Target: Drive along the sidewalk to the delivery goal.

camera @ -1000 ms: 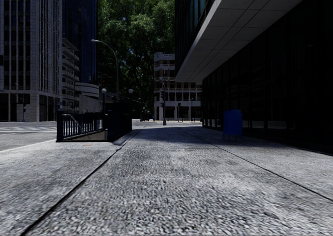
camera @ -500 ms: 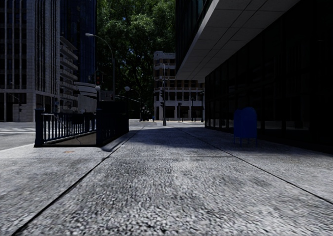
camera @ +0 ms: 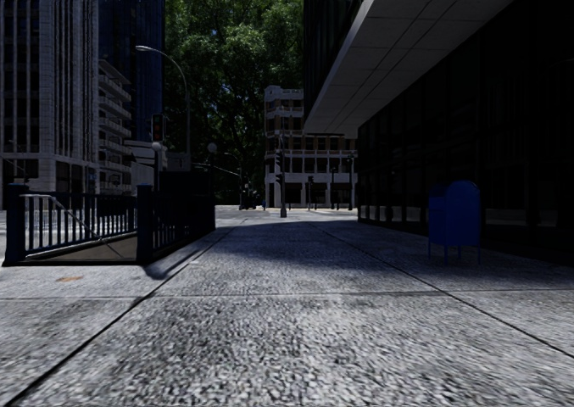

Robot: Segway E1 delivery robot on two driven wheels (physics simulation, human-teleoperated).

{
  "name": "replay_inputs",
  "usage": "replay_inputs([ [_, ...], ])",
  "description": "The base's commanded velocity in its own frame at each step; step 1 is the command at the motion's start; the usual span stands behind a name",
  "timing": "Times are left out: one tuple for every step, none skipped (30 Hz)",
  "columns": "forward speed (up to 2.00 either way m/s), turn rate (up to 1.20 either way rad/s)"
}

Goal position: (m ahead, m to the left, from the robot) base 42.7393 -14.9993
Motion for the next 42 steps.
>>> replay_inputs([
  [2.00,0.00],
  [2.00,0.00],
  [2.00,0.00],
  [2.00,0.00],
  [2.00,0.00],
  [2.00,0.00],
  [2.00,-0.11],
  [2.00,-0.11],
  [2.00,-0.29],
  [2.00,-0.35],
  [2.00,-0.36],
  [2.00,-0.36],
  [2.00,-0.36],
  [2.00,-0.35],
  [2.00,-0.20],
  [2.00,-0.01],
  [2.00,-0.01],
  [2.00,0.00],
  [2.00,0.00],
  [2.00,0.00],
  [2.00,0.00],
  [2.00,0.00],
  [2.00,0.00],
  [2.00,0.00],
  [2.00,0.00],
  [2.00,0.00],
  [2.00,0.00],
  [2.00,0.00],
  [2.00,0.00],
  [2.00,0.00],
  [2.00,-0.19],
  [2.00,-0.27],
  [2.00,-0.27],
  [2.00,-0.30],
  [2.00,-0.31],
  [2.00,-0.31],
  [2.00,-0.31],
  [2.00,-0.31],
  [2.00,-0.23],
  [2.00,-0.02],
  [2.00,-0.02],
  [2.00,0.00],
])
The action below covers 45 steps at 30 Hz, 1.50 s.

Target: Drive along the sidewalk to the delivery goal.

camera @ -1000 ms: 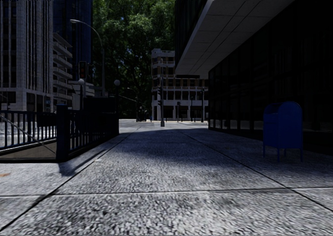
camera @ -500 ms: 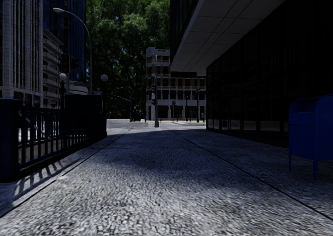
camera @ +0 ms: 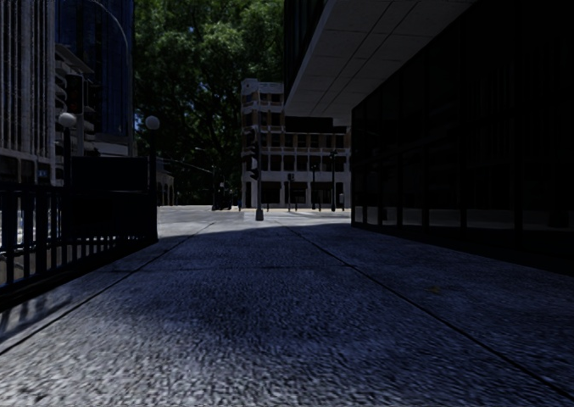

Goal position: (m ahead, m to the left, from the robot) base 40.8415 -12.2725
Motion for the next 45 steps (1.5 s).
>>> replay_inputs([
  [2.00,0.00],
  [2.00,0.00],
  [2.00,0.00],
  [2.00,0.00],
  [2.00,0.00],
  [2.00,0.00],
  [2.00,0.00],
  [2.00,0.00],
  [2.00,0.00],
  [2.00,0.00],
  [2.00,0.00],
  [2.00,0.00],
  [2.00,0.00],
  [2.00,0.00],
  [2.00,0.00],
  [2.00,0.00],
  [2.00,0.00],
  [2.00,0.00],
  [2.00,0.00],
  [2.00,0.00],
  [2.00,0.00],
  [2.00,0.00],
  [2.00,0.00],
  [2.00,0.00],
  [2.00,0.00],
  [2.00,0.00],
  [2.00,0.00],
  [2.00,0.00],
  [2.00,0.00],
  [2.00,0.00],
  [2.00,0.00],
  [2.00,0.00],
  [2.00,0.00],
  [2.00,0.00],
  [2.00,0.00],
  [2.00,0.00],
  [2.00,0.00],
  [2.00,0.00],
  [2.00,0.00],
  [2.00,0.00],
  [2.00,0.00],
  [2.00,0.00],
  [2.00,0.00],
  [2.00,0.00],
  [2.00,0.00],
])
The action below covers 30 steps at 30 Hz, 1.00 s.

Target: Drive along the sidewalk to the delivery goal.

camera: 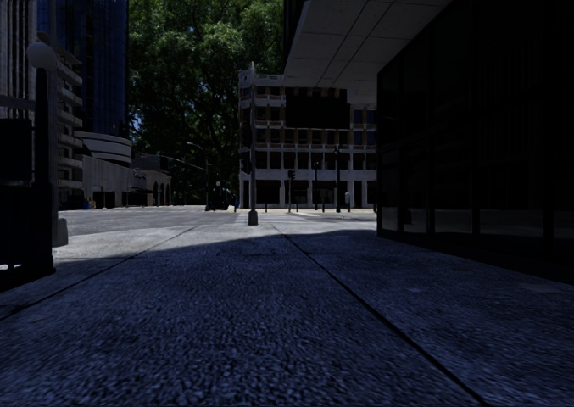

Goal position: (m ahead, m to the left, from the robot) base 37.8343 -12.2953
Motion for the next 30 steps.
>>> replay_inputs([
  [2.00,0.00],
  [2.00,0.00],
  [2.00,0.00],
  [2.00,0.00],
  [2.00,0.00],
  [2.00,0.00],
  [2.00,0.00],
  [2.00,0.00],
  [2.00,0.00],
  [2.00,0.00],
  [2.00,0.00],
  [2.00,0.00],
  [2.00,0.00],
  [2.00,0.00],
  [2.00,0.00],
  [2.00,0.00],
  [2.00,0.00],
  [2.00,0.00],
  [2.00,0.00],
  [2.00,0.00],
  [2.00,0.00],
  [2.00,0.00],
  [2.00,0.00],
  [2.00,0.00],
  [2.00,0.00],
  [2.00,0.00],
  [2.00,0.00],
  [2.00,0.00],
  [2.00,0.00],
  [2.00,0.00],
])
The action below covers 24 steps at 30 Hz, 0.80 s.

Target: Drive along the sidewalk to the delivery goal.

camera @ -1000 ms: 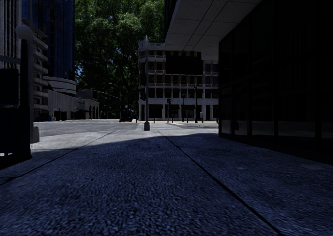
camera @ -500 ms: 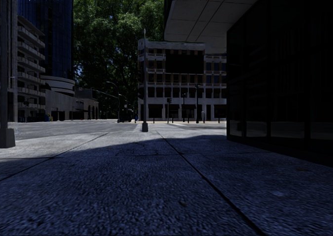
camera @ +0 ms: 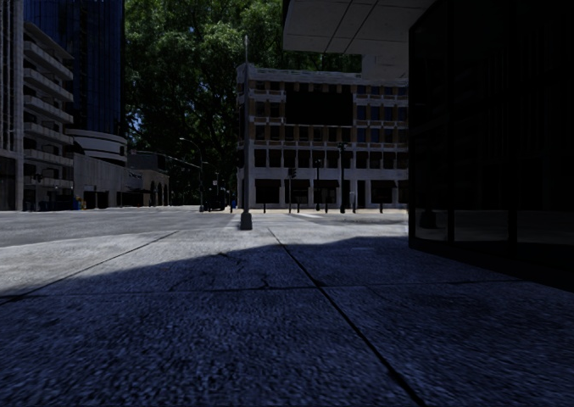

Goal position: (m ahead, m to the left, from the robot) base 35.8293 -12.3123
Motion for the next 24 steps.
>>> replay_inputs([
  [2.00,0.00],
  [2.00,0.00],
  [2.00,0.00],
  [2.00,0.00],
  [2.00,0.00],
  [2.00,0.00],
  [2.00,0.00],
  [2.00,0.00],
  [2.00,0.00],
  [2.00,0.00],
  [2.00,0.00],
  [2.00,0.00],
  [2.00,0.00],
  [2.00,0.00],
  [2.00,0.00],
  [2.00,0.00],
  [2.00,0.00],
  [2.00,0.00],
  [2.00,0.00],
  [2.00,0.00],
  [2.00,0.00],
  [2.00,0.00],
  [2.00,0.00],
  [2.00,0.00],
])
